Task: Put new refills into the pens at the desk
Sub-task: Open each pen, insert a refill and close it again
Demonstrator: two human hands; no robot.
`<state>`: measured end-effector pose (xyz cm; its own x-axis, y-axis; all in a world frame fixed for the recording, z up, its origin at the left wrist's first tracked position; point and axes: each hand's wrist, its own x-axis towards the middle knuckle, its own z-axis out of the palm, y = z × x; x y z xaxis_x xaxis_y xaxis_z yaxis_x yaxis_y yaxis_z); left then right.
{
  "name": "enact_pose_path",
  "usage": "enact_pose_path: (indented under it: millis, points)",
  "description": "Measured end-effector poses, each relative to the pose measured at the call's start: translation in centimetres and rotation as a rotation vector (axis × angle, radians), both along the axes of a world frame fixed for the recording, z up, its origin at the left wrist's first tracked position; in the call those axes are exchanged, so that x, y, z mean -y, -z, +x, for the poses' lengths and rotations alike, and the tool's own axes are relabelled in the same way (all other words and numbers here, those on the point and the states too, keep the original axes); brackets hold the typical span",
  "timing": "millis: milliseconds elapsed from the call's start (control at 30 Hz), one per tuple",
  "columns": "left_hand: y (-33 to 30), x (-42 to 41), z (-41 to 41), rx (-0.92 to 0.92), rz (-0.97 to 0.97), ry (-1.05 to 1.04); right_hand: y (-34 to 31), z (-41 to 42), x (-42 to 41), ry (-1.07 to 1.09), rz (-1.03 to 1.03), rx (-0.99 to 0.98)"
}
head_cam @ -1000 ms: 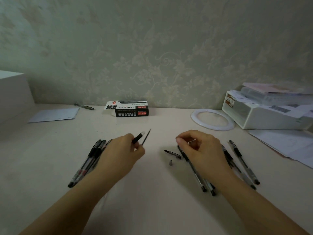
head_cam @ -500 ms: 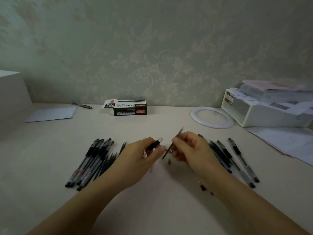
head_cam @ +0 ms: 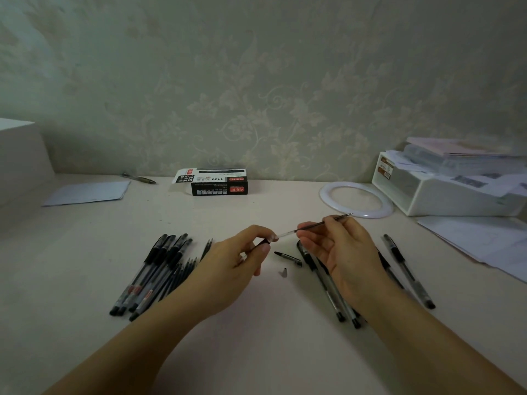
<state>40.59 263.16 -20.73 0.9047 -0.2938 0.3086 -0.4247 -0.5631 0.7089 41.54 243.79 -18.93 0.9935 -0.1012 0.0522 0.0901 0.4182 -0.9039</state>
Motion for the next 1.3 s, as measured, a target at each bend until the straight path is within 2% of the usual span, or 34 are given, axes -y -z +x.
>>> enact_pose_path:
  millis: [600, 700, 833, 1033, 1200, 1233, 1300]
  points:
    - [0.1, 0.0, 0.0, 0.027, 0.006, 0.026, 0.1, 0.0, 0.2, -0.025, -0.025, 0.016]
    - [0.1, 0.0, -0.1, 0.024, 0.017, 0.034, 0.0, -0.2, 0.2, -0.046, -0.207, 0.079]
    - [0.1, 0.1, -0.1, 0.025, -0.005, 0.036, 0.5, -0.9, -0.2, -0.133, -0.762, 0.205]
    - [0.3, -0.1, 0.2, 0.030, 0.001, -0.014, 1.4, -0.6, 0.1, -0.067, -1.326, 0.357]
    - [0.4, -0.2, 0.1, 0.038, 0.037, -0.010, 1.9, -0.6, 0.1, -0.134, -1.428, 0.376]
    - [0.4, -0.2, 0.1, 0.039, 0.044, -0.013, 1.9, -0.6, 0.1, -0.107, -1.379, 0.374]
    - [0.4, -0.3, 0.1, 0.038, 0.049, -0.018, 1.5, -0.5, 0.2, -0.026, -1.126, 0.311]
